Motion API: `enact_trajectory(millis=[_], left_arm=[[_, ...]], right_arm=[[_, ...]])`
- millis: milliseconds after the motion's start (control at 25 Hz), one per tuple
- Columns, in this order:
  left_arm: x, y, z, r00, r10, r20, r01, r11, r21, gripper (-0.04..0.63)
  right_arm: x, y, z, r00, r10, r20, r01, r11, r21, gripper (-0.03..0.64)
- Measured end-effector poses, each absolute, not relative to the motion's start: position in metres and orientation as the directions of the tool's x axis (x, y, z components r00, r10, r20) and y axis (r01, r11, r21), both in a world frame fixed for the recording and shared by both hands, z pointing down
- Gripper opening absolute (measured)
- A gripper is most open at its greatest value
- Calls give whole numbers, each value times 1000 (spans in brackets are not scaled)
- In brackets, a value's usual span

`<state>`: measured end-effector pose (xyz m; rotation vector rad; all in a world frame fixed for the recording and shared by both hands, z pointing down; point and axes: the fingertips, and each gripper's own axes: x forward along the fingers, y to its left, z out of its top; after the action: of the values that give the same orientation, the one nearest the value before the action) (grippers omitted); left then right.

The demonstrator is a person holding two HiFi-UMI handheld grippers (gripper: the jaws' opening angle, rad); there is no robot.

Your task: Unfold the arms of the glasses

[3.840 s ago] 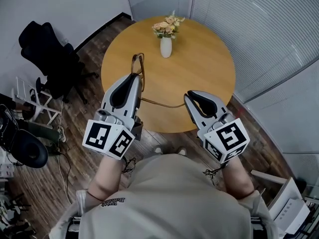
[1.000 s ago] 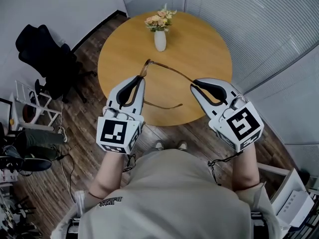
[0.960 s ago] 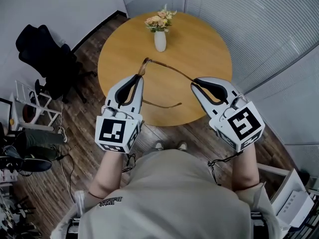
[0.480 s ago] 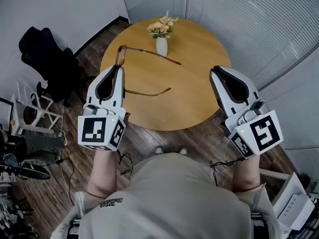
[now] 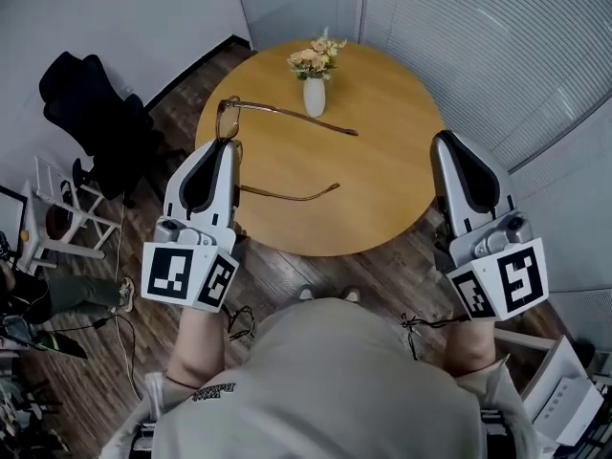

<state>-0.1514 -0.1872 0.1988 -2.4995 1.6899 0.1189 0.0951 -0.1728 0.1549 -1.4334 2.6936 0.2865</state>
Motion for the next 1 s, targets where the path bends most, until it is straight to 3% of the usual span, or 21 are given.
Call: enact_trajectory(millis=[160, 480, 1000], left_arm=[[-156, -185, 221, 367, -926, -87, -930, -367, -20, 40], [-159, -184, 265, 370, -929, -8, -929, -370, -4, 39], [-158, -179, 271, 387, -922, 2, -922, -387, 6, 39]], right_arm=[[96, -173, 164, -543, -828, -144, -840, 536, 86, 37], [96, -172, 212, -534, -845, 4, -833, 528, 164, 37], [87, -165, 237, -565, -821, 81, -817, 570, 84, 37]])
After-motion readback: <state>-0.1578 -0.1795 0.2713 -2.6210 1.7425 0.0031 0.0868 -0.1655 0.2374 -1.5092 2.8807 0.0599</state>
